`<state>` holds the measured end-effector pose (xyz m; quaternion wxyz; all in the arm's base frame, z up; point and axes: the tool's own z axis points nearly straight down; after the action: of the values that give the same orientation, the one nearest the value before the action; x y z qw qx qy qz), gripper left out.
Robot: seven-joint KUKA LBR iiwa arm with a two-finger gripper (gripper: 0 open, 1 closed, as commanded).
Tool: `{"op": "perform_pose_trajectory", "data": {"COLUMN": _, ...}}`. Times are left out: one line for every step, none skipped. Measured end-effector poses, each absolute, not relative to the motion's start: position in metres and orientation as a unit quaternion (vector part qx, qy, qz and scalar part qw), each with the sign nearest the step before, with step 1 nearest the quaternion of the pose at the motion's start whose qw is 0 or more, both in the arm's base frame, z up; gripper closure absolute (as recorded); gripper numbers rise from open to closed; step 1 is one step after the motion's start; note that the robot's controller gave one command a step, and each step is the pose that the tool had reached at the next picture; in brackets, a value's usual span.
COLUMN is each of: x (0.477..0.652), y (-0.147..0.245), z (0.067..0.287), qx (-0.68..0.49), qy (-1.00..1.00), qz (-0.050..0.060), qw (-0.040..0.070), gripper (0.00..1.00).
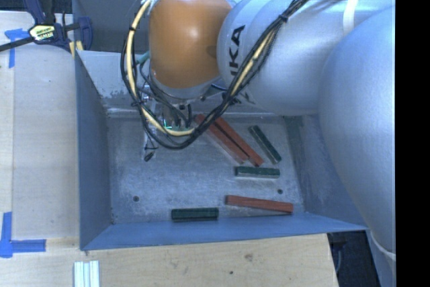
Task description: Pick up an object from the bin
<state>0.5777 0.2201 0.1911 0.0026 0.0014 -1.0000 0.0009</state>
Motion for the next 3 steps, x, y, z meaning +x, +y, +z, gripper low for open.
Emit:
{"op": "perform_pose_trajectory", "data": {"x": 0.614, "y": 0.147, "z": 0.100, "qx": -0.142, "qy": -0.990, "qz": 0.002, "qw": 0.001, "gripper": 0.00}}
{"op": "perform_pose_trajectory", "data": {"x": 0.628, "y": 0.073, "z": 0.070, "qx": -0.129, "qy": -0.992, "qz": -0.001, "qw": 0.002, "gripper": 0.00}}
{"op": "perform_pose_trajectory", "data": {"x": 0.612, "y": -0.004, "z": 0.078, "qx": -0.135, "qy": -0.991, "qz": 0.002, "qw": -0.001, "gripper": 0.00}}
